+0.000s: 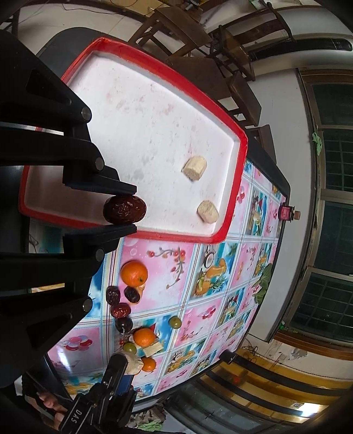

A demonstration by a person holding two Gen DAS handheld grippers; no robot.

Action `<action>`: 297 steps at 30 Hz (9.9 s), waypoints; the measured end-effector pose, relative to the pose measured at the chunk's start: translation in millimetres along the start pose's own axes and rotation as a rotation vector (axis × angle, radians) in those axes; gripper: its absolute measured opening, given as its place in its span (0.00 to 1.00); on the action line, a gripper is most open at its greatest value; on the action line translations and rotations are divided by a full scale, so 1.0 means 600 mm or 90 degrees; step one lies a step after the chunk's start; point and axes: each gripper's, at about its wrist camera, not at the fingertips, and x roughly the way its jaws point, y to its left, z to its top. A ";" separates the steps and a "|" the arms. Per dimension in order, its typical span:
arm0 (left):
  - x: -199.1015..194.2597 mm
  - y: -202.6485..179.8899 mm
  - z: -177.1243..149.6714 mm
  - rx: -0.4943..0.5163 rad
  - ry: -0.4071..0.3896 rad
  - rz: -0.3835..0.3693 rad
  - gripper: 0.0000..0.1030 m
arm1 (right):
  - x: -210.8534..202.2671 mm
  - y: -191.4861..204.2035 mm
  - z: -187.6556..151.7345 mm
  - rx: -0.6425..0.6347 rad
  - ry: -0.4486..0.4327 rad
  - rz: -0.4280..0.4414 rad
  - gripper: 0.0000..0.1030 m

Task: Organize fruits
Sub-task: 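Carry the red date over the tray while the right tool carries its white chunk, then open the left tool to drop the date while the right tool releases its chunk, then grasp a dark red date with the left tool while the right tool grasps a green grape, then carry the dark date over the tray while the right tool carries the green grape, then open the right tool to drop the grape while the left tool releases its date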

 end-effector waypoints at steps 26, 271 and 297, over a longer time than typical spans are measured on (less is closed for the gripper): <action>0.042 0.071 0.044 -0.029 0.029 -0.006 0.18 | 0.116 0.074 0.151 -0.069 0.015 0.091 0.22; 0.092 0.030 0.000 0.005 0.087 -0.068 0.25 | 0.301 0.093 0.155 -0.201 0.109 0.061 0.26; 0.046 0.034 -0.013 -0.019 0.053 -0.037 0.71 | 0.125 0.045 0.078 -0.067 0.044 0.083 0.69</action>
